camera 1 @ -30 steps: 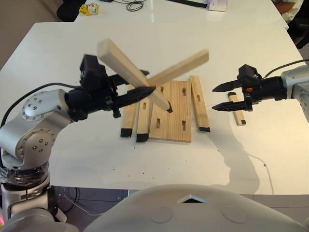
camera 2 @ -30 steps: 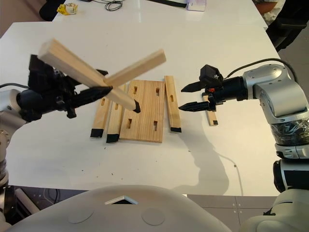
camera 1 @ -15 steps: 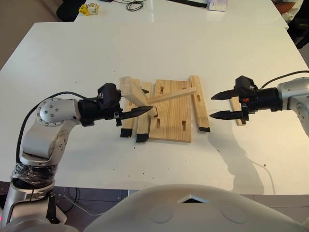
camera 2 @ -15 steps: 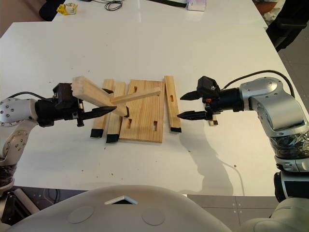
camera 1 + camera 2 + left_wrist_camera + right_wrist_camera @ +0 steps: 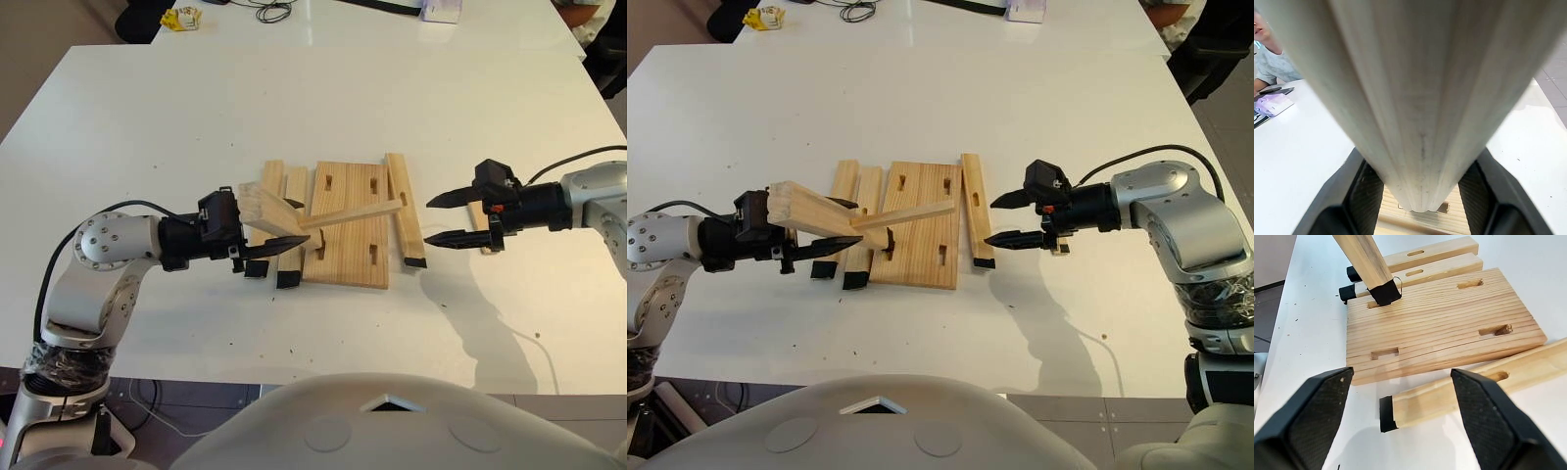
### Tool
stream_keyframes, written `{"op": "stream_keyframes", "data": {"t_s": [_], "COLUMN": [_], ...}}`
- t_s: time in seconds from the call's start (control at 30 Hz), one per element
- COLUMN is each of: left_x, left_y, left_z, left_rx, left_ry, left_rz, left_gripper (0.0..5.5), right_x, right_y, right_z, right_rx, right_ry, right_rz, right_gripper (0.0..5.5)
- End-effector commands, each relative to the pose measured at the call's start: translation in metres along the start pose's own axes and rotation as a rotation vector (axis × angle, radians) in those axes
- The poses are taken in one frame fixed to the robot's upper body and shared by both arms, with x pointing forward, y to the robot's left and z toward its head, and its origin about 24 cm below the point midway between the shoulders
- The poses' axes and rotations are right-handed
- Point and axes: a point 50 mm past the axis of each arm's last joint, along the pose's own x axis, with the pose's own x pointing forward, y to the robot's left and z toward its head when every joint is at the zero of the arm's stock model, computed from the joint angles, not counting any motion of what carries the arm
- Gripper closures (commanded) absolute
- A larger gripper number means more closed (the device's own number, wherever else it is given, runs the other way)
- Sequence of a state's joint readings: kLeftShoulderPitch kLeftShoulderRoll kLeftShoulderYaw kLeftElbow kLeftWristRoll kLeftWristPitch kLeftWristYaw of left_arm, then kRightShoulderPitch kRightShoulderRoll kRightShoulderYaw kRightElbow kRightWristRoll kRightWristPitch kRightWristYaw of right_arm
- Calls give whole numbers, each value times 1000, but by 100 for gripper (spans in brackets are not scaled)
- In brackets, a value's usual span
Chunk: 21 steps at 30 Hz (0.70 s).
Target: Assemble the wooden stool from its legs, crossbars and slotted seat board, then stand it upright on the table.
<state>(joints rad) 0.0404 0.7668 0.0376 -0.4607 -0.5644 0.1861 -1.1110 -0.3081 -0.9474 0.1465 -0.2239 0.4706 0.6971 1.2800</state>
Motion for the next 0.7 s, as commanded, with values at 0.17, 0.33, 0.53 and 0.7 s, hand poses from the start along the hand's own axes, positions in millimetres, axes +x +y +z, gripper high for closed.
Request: {"op": "stream_keyframes", "data": {"t_s": [0.17, 0.33, 0.53, 0.7], "left_x": [-1, -3, -3, -5], "left_y": [-13, -15, -14, -11], "left_z": [-13, -11, -3, 0], "left_rx": [-84, -93, -105, -107], "left_ry": [45, 54, 45, 60], "left_rz": [-38, -49, -59, -77], "left_gripper": [344, 344, 344, 344], "right_x": [-4, -4, -4, -3], "right_y": [1, 3, 6, 9], "right_z": [6, 5, 4, 4], "right_rx": [-9, -4, 4, 10], "right_ry": [0, 2, -2, -11], "right_rz": [-13, -14, -19, -27], "right_gripper": [183, 183, 183, 183]}}
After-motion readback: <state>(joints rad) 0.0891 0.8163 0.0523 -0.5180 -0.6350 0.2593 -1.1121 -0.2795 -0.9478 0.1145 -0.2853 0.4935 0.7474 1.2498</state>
